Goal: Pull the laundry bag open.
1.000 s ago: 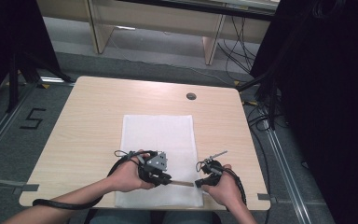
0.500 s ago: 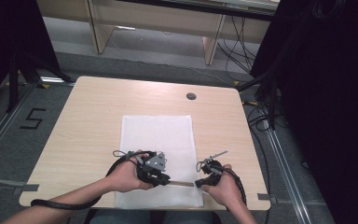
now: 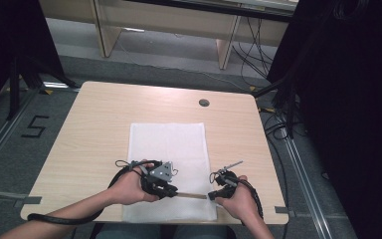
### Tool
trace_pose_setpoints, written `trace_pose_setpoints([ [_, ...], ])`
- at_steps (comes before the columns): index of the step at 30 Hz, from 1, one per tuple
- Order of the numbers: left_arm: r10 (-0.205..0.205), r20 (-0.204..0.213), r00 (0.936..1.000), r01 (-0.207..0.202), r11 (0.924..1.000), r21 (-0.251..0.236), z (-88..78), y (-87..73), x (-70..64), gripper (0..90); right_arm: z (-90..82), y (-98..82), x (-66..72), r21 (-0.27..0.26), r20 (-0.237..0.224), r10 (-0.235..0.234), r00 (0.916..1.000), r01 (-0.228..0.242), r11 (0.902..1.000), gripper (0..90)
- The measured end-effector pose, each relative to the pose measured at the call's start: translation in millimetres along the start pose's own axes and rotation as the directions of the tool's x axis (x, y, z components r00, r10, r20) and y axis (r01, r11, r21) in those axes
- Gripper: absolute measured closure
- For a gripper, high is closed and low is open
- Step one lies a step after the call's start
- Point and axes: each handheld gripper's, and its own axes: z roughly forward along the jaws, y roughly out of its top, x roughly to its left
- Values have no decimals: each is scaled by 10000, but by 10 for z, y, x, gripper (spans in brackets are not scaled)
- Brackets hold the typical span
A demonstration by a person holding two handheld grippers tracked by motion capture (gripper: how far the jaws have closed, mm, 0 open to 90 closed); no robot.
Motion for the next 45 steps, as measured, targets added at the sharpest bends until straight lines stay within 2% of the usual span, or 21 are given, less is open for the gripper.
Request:
trace_pose_setpoints([
  [3,-73,38,10000,73,10000,-4,-3,-24,-3,822,0,2,0,22,-10,-26,10000,26,10000,900],
  [4,-30,39,10000,30,10000,49,-3,-28,-7,822,7,2,-10,-74,16,-161,9999,161,9998,900],
  [6,-26,38,10000,26,10000,15,-5,-30,-12,822,-1,0,3,18,19,2,10000,-2,10000,900],
  [7,186,3,9998,-186,9998,60,-15,-27,-2,822,0,0,2,4,17,-11,10000,11,10000,900],
  [8,-23,6,10000,23,10000,16,-24,-33,-9,822,0,-1,2,-3,20,-8,10000,8,10000,900],
  [12,-146,-15,9999,146,9999,-80,-66,-74,7,822,4,1,-5,-56,38,-50,10000,50,10000,900],
  [14,-161,-18,9999,161,9999,-59,-69,-92,3,822,-2,0,4,33,-20,77,10000,-77,10000,900],
  [15,61,0,10000,-61,10000,-18,-72,-94,15,822,-1,0,2,16,-4,35,10000,-35,10000,900],
  [16,-105,-5,9999,105,9999,-11,-75,-102,4,822,0,0,1,3,5,14,10000,-14,10000,900],
  [22,-110,-40,9999,110,9999,-24,-130,-127,22,822,7,0,-10,-108,20,-79,10000,80,9999,900],
  [24,-186,-73,9998,185,9998,-93,-142,-142,19,822,-5,-1,12,96,-60,238,9997,-237,9997,900],
  [25,-230,-27,9997,230,9997,-109,-141,-147,19,822,-3,0,11,79,-43,213,9998,-213,9997,900],
  [26,-159,-71,9998,158,9998,-72,-145,-153,19,822,7,1,-9,-95,32,-87,10000,87,9999,900],
  [40,-294,-175,9994,292,9995,-110,-230,-223,35,822,7,0,-9,-95,11,-102,9999,102,9999,900],
  [41,-195,-197,9996,193,9998,-95,-235,-225,38,822,6,0,-8,-98,18,-97,10000,97,9999,900],
  [42,-321,-174,9993,319,9994,-133,-237,-229,35,822,7,0,-8,-98,30,-76,10000,76,9999,900],
  [44,-282,-211,9994,279,9995,-131,-236,-232,32,822,5,0,-7,-87,-6,-29,10000,29,10000,900],
  [45,-295,-203,9994,292,9995,-132,-237,-235,32,822,-2,-1,7,29,-55,184,9998,-184,9998,900],
])
